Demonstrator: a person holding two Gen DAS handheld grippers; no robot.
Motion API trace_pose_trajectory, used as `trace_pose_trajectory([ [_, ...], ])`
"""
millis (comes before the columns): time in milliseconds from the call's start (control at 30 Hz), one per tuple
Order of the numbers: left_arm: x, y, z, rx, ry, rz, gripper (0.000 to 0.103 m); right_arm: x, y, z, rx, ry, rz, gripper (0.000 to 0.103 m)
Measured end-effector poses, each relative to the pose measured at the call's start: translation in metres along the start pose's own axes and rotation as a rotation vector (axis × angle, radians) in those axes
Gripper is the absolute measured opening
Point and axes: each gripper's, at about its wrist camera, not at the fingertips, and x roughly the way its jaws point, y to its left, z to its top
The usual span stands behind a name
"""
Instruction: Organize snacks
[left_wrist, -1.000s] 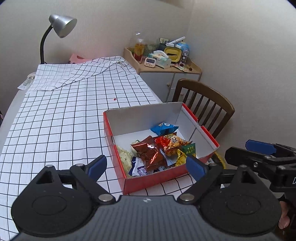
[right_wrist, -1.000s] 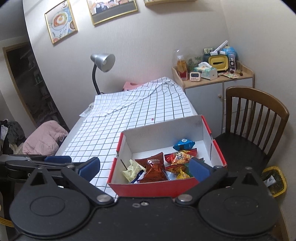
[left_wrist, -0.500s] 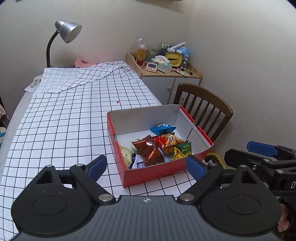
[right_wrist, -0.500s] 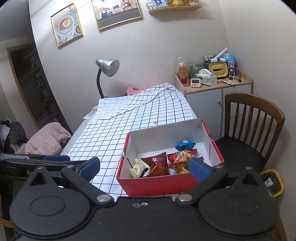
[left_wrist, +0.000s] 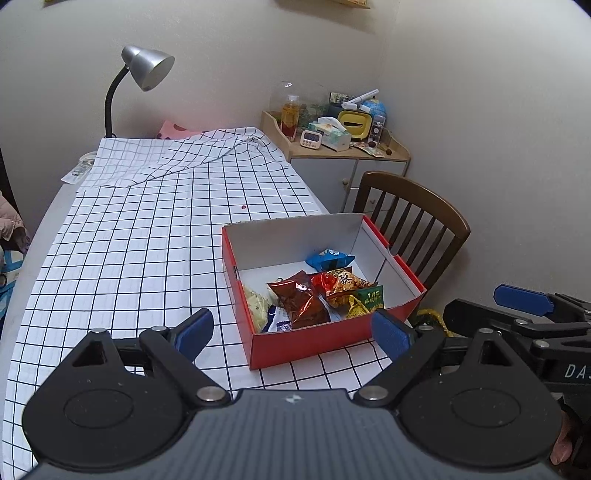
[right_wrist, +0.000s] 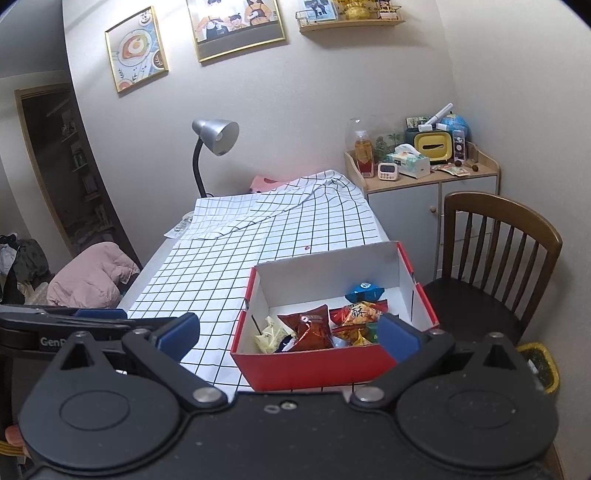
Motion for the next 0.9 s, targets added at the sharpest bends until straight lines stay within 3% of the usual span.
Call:
trace_pose_trajectory([
  [900,-0.009,0.000,0.000,0.003,-0.019,0.011,0.093,0.011,-0.003,0.005,-0.020,0.017,-0.013,0.103],
])
